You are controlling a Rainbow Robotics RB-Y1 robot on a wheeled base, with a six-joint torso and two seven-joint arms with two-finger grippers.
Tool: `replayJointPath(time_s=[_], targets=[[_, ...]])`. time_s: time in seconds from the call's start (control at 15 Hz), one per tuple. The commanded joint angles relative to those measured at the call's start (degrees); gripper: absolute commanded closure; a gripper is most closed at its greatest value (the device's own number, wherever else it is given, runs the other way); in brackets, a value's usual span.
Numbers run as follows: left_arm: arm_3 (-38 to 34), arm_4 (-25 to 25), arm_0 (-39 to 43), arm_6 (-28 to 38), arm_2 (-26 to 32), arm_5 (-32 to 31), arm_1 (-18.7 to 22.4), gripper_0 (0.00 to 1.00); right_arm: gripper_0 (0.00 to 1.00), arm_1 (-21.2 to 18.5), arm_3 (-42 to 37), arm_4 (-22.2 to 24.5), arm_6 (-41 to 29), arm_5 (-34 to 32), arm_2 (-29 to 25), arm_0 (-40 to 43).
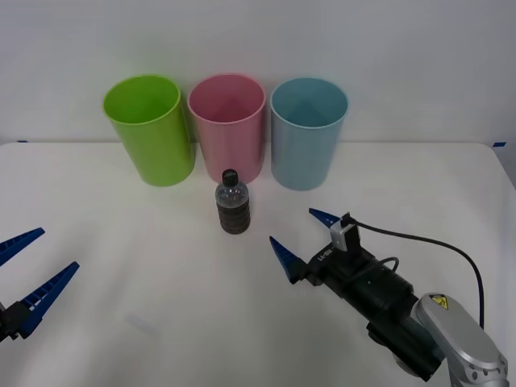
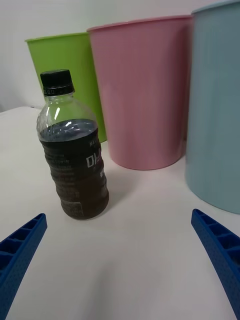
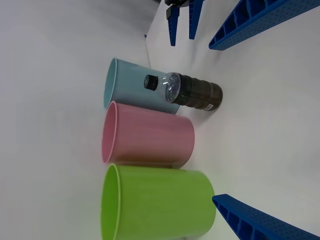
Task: Grasp the object on the table and drop it into the matching bin: aluminum can to the light blue bin, PET bottle to the pink bin.
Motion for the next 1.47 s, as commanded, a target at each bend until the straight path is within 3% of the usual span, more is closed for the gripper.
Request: replayJointPath(time_s=[0.07,0.6,0.93,1.47], targets=[[0.0,0.0,0.0,0.0,0.0,0.0,0.0,0.0,0.0,0.09,2.58,-0.35,0.07,1.44,2.58,-3.08],[0.0,0.0,0.0,0.0,0.0,0.0,0.0,0.0,0.0,0.62,5.66,-0.97,-0.46,9.53,10.84,-10.02],[0.0,0.0,0.0,0.0,0.0,0.0,0.0,0.0,0.0,4.22,11.19,-0.26,0.15,9.88,11.1,-14.15],[0.0,0.0,0.0,0.0,0.0,0.0,0.0,0.0,0.0,6.86,16.64,0.09,0.15,13.13,12.25,-19.07]])
